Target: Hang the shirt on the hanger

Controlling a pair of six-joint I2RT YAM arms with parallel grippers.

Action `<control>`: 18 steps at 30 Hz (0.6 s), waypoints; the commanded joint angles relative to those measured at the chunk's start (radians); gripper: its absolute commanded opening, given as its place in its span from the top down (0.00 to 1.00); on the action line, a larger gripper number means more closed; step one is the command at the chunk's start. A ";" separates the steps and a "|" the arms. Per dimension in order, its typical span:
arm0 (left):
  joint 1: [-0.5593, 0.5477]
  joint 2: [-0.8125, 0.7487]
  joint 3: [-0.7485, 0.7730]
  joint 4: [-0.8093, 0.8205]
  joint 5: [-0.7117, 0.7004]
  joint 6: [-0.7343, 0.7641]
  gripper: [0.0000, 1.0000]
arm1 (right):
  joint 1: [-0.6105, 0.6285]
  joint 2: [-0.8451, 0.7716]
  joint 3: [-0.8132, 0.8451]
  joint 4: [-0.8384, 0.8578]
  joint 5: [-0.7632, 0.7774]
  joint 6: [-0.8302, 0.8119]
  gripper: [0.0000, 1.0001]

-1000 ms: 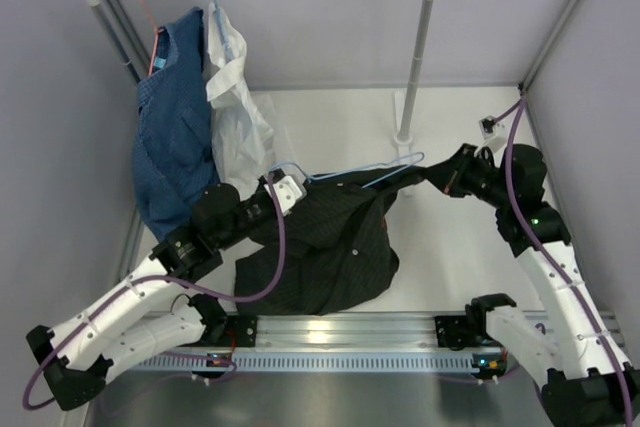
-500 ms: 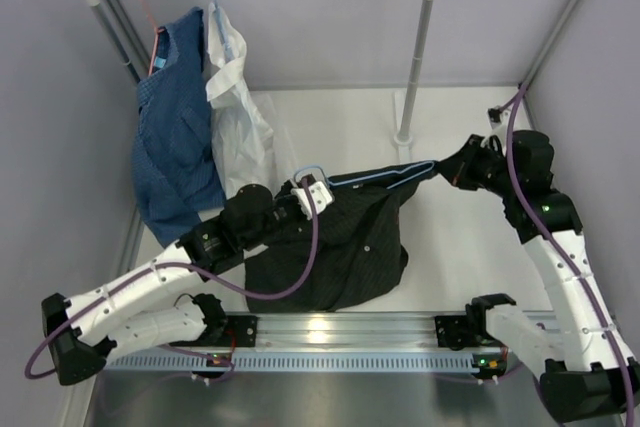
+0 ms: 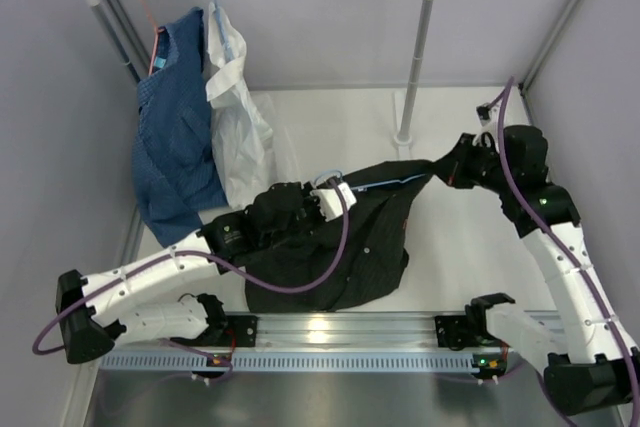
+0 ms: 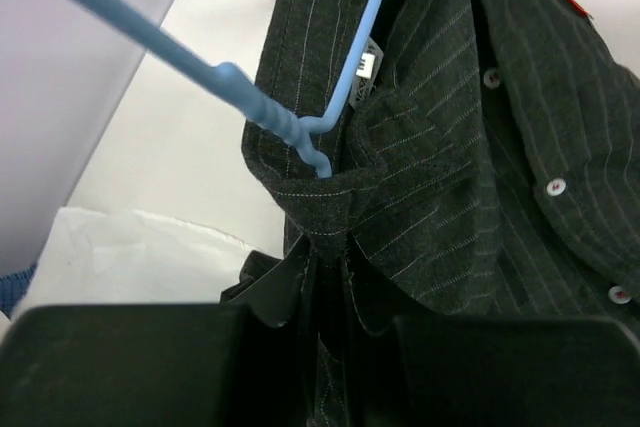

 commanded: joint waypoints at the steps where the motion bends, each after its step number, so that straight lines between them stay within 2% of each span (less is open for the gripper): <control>1: 0.001 0.030 0.142 -0.031 -0.056 -0.114 1.00 | 0.132 -0.073 -0.043 0.133 -0.132 0.090 1.00; 2: 0.001 0.050 0.174 -0.048 -0.065 -0.145 1.00 | 0.183 -0.099 -0.102 0.209 -0.126 0.123 1.00; 3: 0.001 0.093 0.211 -0.063 -0.070 -0.202 1.00 | 0.293 -0.151 -0.139 0.262 -0.092 0.152 1.00; 6: 0.001 0.188 0.367 -0.132 -0.064 -0.314 1.00 | 0.460 -0.217 -0.262 0.430 -0.007 0.269 1.00; 12: 0.002 0.263 0.548 -0.125 -0.004 -0.483 1.00 | 0.746 -0.273 -0.373 0.537 0.286 0.292 1.00; 17: 0.004 0.267 0.590 -0.053 0.092 -0.523 1.00 | 0.842 -0.231 -0.422 0.604 0.434 0.289 1.00; 18: 0.004 0.257 0.576 -0.042 0.153 -0.491 1.00 | 0.842 -0.245 -0.427 0.603 0.452 0.292 0.98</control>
